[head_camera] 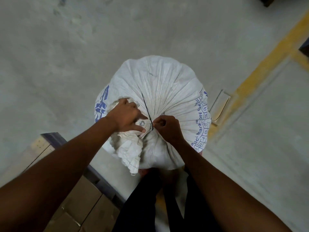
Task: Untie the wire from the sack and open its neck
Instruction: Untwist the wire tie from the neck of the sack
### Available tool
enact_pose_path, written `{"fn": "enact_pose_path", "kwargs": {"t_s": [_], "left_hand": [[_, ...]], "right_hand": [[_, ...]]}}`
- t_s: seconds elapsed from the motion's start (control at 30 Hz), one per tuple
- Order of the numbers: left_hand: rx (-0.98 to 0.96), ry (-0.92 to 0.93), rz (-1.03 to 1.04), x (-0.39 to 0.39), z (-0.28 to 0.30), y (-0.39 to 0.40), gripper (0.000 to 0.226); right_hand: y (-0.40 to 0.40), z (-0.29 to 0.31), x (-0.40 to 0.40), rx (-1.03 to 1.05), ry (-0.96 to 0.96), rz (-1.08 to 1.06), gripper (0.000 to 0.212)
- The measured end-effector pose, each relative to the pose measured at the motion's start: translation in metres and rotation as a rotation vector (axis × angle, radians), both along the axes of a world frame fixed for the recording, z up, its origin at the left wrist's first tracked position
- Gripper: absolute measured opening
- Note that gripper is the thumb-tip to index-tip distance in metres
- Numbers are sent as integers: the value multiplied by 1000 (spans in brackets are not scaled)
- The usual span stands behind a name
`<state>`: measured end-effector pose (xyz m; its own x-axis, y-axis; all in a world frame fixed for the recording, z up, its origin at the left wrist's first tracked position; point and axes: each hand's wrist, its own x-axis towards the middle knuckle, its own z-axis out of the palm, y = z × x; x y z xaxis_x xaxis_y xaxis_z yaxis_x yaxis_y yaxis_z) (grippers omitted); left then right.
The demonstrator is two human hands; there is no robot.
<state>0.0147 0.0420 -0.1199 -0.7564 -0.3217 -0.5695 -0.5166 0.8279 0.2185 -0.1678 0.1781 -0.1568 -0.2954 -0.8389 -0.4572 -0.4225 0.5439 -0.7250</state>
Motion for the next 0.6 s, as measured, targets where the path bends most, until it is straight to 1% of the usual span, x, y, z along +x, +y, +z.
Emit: {"fn": "enact_pose_path", "kwargs": {"t_s": [0.03,0.1,0.17,0.23,0.33,0.37,0.4,0.43,0.47,0.57,0.6], "left_hand": [[49,29,52,1,-7,4,66],[197,71,237,3,-20,9,56],[314,103,394,6,-30,15,58],[359,126,466,8,-38,21,64],[392,155,535,9,-42,26,52],[413,161,551,9,-42,27,55],[438,174,571,10,-42,29,62],[456,193,595,11,-43,30,70],[465,208,621,13,-43,32,73],[460,228,641,11,-40,34,49],[462,247,643,9,-39,36,46]], "right_hand": [[1,-2,2,10,-12,-14,8],[3,-6,5,44,-23,-15,8],[3,-9,7,76,-47,-11,9],[3,-12,8,111,-70,-27,9],[2,-24,10,168,-83,-29,4],[1,-26,11,181,-91,-25,3],[0,-28,10,191,-122,-31,2],[0,-27,9,193,-180,-38,2],[0,-26,6,191,-259,-43,2],[11,-18,-10,210,-502,-100,5],[18,-18,-16,216,-579,-137,3]]}}
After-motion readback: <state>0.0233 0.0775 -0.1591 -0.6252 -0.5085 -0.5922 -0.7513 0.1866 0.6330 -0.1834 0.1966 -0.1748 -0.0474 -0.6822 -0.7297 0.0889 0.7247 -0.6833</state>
